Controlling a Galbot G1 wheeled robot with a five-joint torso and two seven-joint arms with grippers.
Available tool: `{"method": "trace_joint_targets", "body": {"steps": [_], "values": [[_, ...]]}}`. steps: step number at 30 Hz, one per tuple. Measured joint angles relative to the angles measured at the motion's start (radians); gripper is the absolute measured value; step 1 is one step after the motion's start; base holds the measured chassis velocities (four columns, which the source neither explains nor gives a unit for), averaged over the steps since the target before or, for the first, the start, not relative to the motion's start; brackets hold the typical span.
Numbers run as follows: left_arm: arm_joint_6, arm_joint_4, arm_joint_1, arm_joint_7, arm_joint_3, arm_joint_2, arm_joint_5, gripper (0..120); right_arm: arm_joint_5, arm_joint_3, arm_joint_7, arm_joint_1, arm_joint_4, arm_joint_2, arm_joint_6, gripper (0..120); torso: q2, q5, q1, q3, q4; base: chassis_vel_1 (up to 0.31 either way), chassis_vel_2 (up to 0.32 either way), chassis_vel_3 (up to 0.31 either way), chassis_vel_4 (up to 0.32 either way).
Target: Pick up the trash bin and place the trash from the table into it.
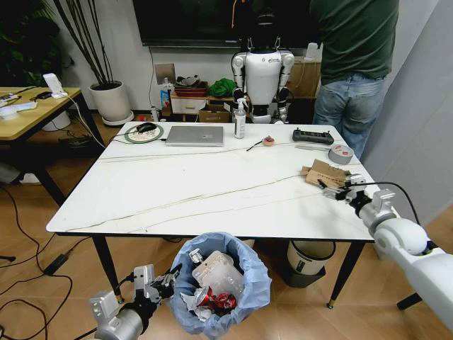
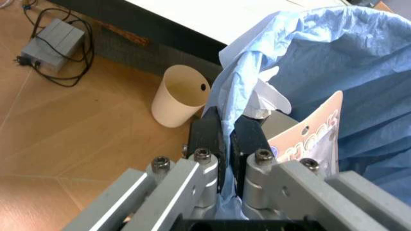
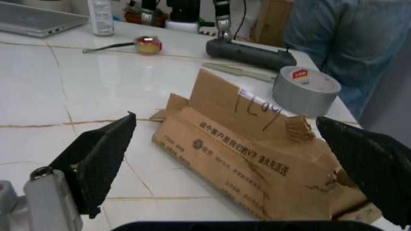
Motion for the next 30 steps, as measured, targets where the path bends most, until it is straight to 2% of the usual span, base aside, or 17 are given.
{"method": "trace_joint_targets", "body": {"steps": [14,30], "values": [[-0.001,0.0,0.008,-0.001,-0.004,-0.013,0.01,0,0.046,-0.039,-0.079,0.072,-0.156,0.015,0.017,100,0.0,0.0,0.0,0.0,0.0001,0.0,0.0,0.0,0.0],[-0.001,0.0,0.007,-0.001,-0.002,-0.021,0.013,0,0.037,-0.076,-0.096,0.134,-0.246,0.02,0.027,100,0.0,0.0003,0.0,0.0,0.0,0.0,0.0,0.0,0.0]]}}
